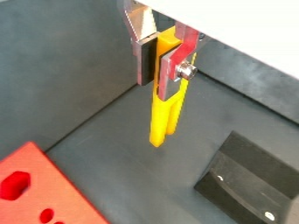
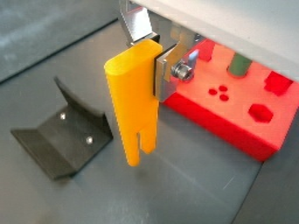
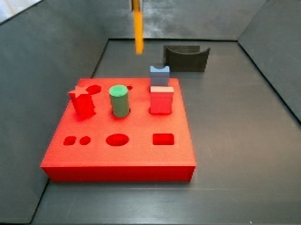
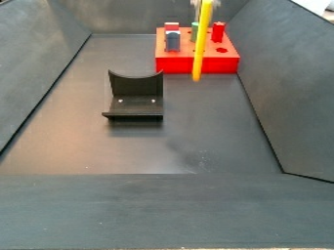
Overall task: Pick up the square-circle object. Move up. Place the square-circle object on the fixture. Regrasp the square-circle object. Rotate the square-circle object. Move to above the board. Insert the square-circle object.
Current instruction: Move to above the board.
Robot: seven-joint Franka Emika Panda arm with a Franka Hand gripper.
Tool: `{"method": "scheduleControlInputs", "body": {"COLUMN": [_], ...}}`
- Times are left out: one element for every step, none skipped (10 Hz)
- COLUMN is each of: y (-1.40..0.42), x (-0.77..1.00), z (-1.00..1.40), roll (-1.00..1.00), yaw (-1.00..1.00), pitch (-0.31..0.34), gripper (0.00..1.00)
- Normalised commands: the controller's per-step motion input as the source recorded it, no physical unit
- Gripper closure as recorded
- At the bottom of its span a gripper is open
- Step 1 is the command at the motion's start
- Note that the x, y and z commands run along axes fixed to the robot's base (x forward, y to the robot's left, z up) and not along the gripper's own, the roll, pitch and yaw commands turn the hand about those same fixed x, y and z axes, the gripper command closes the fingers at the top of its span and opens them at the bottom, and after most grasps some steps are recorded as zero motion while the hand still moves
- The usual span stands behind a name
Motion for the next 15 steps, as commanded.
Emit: {"method": "scheduleControlInputs", "body": {"y": [-0.25,-0.20,-0.12,-0.09,-0.05,-1.00,-1.00,-1.00,-1.00,-1.00,-1.00,-1.00,-0.90,-0.60,-0.30], "x": [0.11,0.09,0.06,0.04,0.02,0.13,0.14,0.15,0.17,0.17,0.18,0.20,0.20,0.17,0.12], "z": [1.00,0.92,0.68,0.57,0.34,0.37,0.31,0.32,0.32,0.31,0.32,0.32,0.29,0.20,0.10], "roll": [0.05,0.04,0.03,0.03,0.02,-0.05,-0.03,0.00,-0.03,-0.01,0.02,0.01,0.01,0.02,0.02], "yaw": [0.03,0.04,0.04,0.04,0.04,0.14,0.13,0.10,0.05,0.03,0.02,0.02,0.01,0.01,0.01], "pitch": [0.097,0.091,0.085,0.083,0.080,0.351,0.338,0.318,0.249,0.196,0.153,0.126,0.121,0.124,0.110], "gripper": [1.00,1.00,1.00,1.00,1.00,1.00,1.00,1.00,1.00,1.00,1.00,1.00,1.00,1.00,1.00]}}
